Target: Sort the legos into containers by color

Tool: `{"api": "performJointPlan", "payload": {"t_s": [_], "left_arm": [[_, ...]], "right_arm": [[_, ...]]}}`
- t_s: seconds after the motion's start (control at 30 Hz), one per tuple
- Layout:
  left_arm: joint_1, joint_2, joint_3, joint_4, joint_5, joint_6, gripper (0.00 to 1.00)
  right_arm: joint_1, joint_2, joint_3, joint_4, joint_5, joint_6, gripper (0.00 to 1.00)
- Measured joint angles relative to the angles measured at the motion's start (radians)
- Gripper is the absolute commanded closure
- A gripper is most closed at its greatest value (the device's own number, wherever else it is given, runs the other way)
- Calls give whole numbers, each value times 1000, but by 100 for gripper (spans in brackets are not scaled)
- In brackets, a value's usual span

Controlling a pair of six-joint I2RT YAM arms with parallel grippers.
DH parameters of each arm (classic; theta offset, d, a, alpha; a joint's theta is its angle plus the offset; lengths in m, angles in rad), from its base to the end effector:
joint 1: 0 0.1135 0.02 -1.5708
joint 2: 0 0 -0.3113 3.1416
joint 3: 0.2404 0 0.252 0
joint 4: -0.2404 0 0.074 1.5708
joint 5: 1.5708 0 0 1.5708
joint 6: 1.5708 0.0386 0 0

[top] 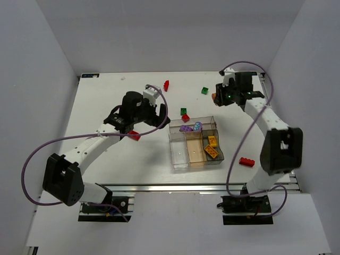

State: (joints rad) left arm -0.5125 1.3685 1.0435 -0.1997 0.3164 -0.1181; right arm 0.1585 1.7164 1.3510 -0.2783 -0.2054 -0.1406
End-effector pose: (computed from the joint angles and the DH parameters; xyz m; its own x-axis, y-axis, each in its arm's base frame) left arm 0.2594 -0.1597 0.3417 -0.5161 0.1619 -0.8411 0.6444 0.7203 -0.2568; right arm 0.3983 0.0716 0.3230 -0.5426 -0.2256 -0.8091 -0.3955 0.9184 0.0091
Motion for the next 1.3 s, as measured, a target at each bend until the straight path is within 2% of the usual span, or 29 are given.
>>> {"api": "performJointPlan", "payload": {"t_s": [0.13,0.27,0.43,0.57,0.7,0.73,0.8,0.87,1.0,1.07,1.17,1.3], "left_arm": [[0,34,45,-55,-137,-39,6],[1,49,56,-84,-216,-60,5],[1,37,56,-93,-302,-66,4],[1,12,56,-93,-345,-66,4],[1,0,56,-93,-362,-65,4],[1,0,56,-93,-362,-64,4],[1,0,56,-93,-364,-64,3],[1,0,56,-93,-367,-64,2],[1,0,56,-95,-396,-79,2],[1,2,58,-111,-431,-102,2],[1,2,58,-146,-474,-155,2],[1,-3,58,-211,-514,-254,2]], "right_arm": [[2,-167,-50,-77,-295,-266,100],[14,-140,-43,-259,-496,-520,100],[17,-101,-135,-384,-538,-649,100],[20,-196,-286,-386,-521,-665,100],[27,-294,-357,-394,-507,-676,99],[29,-307,-369,-388,-503,-678,94],[34,-324,-395,-378,-490,-680,71],[38,-325,-412,-376,-474,-680,58],[41,-320,-418,-366,-453,-678,54],[42,-324,-420,-345,-446,-669,43],[43,-344,-434,-314,-434,-650,34],[45,-365,-439,-293,-424,-644,29]]}}
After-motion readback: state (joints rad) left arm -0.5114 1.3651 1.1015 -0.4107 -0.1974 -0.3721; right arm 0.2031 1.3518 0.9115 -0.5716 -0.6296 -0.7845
